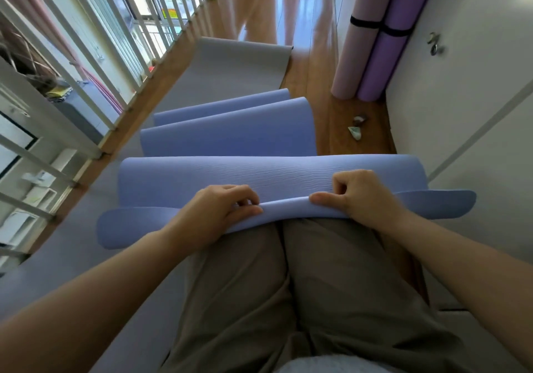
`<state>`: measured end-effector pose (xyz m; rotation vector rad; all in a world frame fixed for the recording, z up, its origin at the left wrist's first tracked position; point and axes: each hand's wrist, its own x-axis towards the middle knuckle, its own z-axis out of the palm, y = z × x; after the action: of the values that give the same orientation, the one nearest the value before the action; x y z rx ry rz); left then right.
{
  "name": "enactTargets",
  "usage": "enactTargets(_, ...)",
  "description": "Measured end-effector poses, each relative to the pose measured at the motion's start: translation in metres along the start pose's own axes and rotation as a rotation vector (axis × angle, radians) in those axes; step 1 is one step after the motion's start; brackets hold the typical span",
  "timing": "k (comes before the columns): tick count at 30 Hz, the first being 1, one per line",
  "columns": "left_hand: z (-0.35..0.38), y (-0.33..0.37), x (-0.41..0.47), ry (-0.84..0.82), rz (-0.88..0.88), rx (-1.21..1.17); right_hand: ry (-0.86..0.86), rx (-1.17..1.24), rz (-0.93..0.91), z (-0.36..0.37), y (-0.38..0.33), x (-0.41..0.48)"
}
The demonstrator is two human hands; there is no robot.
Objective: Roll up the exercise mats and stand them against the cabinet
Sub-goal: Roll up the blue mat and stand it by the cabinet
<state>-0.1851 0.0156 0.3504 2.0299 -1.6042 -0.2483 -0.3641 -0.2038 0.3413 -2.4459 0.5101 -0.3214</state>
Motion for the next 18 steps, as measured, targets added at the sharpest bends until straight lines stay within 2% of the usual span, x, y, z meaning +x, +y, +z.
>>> enactTargets(3, 0.006, -0.013, 0.005, 0.032, 0.106, 0.0, -0.11, -0.008, 0.082, -0.006, 0.003, 0.019)
enactTargets(8, 0.01, -0.025, 0.017, 0.16, 0.065, 0.056, 0.007, -0.085, 0.144, 0.004, 0.009, 0.029)
enactTargets(10, 0.01, -0.025, 0.021, 0.2, 0.074, 0.017, -0.019, -0.046, 0.246, 0.009, 0.015, 0.034)
enactTargets(13, 0.013, -0.021, 0.014, 0.324, 0.206, 0.017, -0.087, -0.02, 0.309, 0.015, 0.022, 0.046)
enactTargets(16, 0.013, -0.021, 0.006, 0.286, 0.295, 0.099, -0.11, -0.001, 0.351, 0.018, 0.025, 0.055)
enactTargets(18, 0.01, -0.023, 0.003, 0.223, 0.3, 0.181, -0.021, -0.008, 0.302, 0.021, 0.023, 0.057)
